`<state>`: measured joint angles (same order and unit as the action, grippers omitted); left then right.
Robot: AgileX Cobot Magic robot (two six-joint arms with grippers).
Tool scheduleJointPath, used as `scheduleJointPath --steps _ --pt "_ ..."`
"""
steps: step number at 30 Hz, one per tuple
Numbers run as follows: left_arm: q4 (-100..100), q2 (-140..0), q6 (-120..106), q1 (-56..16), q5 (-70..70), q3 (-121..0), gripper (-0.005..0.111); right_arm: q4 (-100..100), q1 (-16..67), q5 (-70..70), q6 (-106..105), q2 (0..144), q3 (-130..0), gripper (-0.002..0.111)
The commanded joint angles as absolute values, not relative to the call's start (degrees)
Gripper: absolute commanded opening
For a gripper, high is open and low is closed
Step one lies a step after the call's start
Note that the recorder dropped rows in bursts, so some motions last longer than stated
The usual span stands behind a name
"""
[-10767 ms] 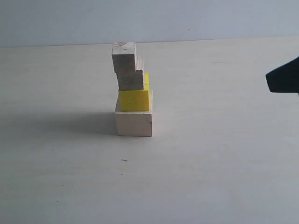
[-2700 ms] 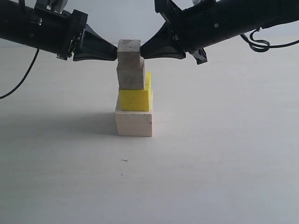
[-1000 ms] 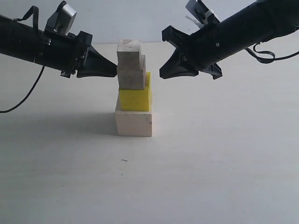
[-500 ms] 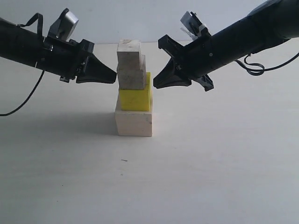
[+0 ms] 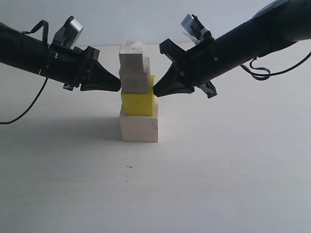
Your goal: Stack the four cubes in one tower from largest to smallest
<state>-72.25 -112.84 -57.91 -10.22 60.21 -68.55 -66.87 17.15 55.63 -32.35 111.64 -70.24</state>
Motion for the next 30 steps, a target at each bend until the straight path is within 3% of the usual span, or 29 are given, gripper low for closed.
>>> scheduleJointPath --steps 1,30 --pt "-72.63 -112.65 -57.84 -10.02 60.07 -68.52 0.0 -66.85 18.31 53.1 -32.82 111.83 -70.08 0.0" --pt "-72.53 -112.65 -57.37 -10.94 62.09 -67.37 0.0 -65.48 17.41 50.6 -31.48 111.83 -70.08 0.0"
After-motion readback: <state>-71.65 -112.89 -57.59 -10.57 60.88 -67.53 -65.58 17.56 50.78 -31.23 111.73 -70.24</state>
